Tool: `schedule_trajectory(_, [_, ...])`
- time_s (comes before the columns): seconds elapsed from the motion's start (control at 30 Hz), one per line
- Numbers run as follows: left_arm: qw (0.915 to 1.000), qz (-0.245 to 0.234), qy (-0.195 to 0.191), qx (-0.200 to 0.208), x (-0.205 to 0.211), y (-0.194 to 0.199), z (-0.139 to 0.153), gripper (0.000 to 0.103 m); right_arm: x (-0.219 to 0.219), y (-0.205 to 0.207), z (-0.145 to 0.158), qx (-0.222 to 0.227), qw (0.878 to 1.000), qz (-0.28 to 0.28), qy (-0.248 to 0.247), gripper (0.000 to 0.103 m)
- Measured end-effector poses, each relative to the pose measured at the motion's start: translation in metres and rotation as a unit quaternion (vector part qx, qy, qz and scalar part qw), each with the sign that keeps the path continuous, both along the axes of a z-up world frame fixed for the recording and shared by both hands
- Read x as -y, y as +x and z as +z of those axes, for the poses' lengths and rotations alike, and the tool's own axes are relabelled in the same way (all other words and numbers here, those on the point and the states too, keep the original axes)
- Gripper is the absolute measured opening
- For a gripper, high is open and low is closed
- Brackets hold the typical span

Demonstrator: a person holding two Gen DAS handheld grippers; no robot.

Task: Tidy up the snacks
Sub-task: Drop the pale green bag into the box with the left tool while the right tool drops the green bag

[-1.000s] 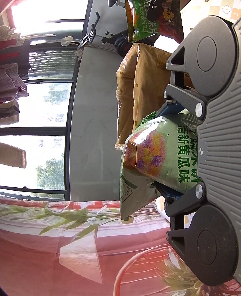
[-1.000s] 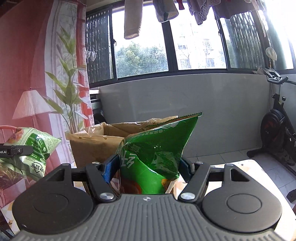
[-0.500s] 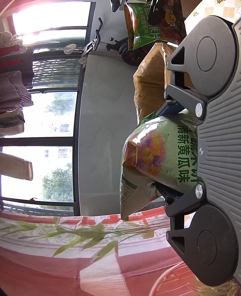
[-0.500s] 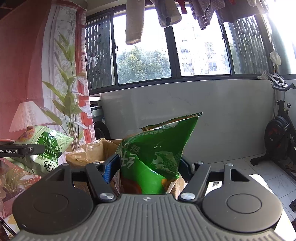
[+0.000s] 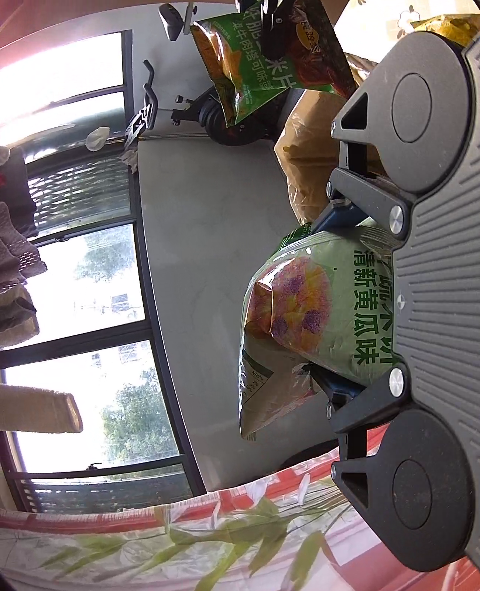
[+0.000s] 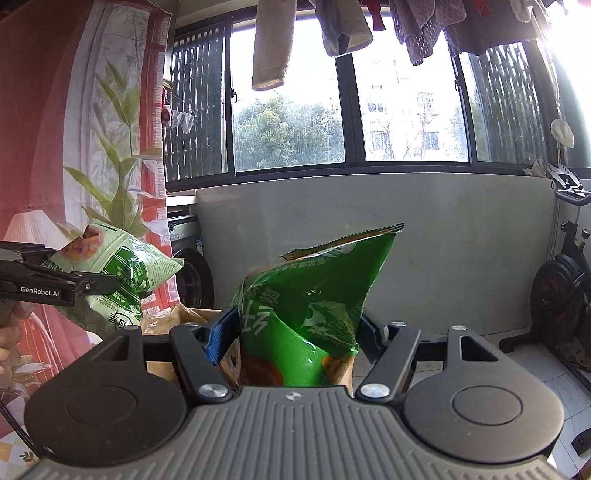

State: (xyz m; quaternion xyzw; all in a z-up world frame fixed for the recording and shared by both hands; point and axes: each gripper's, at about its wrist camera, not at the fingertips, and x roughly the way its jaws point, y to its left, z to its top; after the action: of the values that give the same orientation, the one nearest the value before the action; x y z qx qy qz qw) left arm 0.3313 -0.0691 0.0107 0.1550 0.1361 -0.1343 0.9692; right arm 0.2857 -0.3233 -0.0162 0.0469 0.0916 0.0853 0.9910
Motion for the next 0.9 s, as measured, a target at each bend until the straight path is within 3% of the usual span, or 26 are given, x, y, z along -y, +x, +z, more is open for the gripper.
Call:
schedule_trajectory(0.1, [0.9996, -0.001, 0.027, -0.009, 0.014, 0.022, -0.008, 0.077, -0.001, 0.013, -0.001, -0.001, 1.0, 0.0, -0.007, 0.069])
schedule_trajectory(0.37, [0.9926, -0.021, 0.092, -0.077, 0.033, 0.05, -0.041, 0.077, -0.005, 0.033, -0.006, -0.019, 1.0, 0.01, -0.022, 0.069])
schedule_trajectory(0.53, [0.9902, -0.012, 0.064, -0.123, 0.025, 0.068, -0.05, 0.079, -0.007, 0.043, -0.01, -0.037, 0.999, 0.015, -0.023, 0.069])
schedule_trajectory(0.73, [0.9924, -0.024, 0.038, -0.115, 0.02, 0.062, -0.042, 0.087, -0.011, 0.051, -0.018, -0.058, 0.998, 0.021, -0.017, 0.069])
schedule_trajectory(0.9, [0.9927, -0.01, 0.0, -0.121, 0.01, 0.063, -0.039, 0.088, -0.013, 0.053, -0.022, -0.065, 0.997, 0.025, -0.017, 0.069])
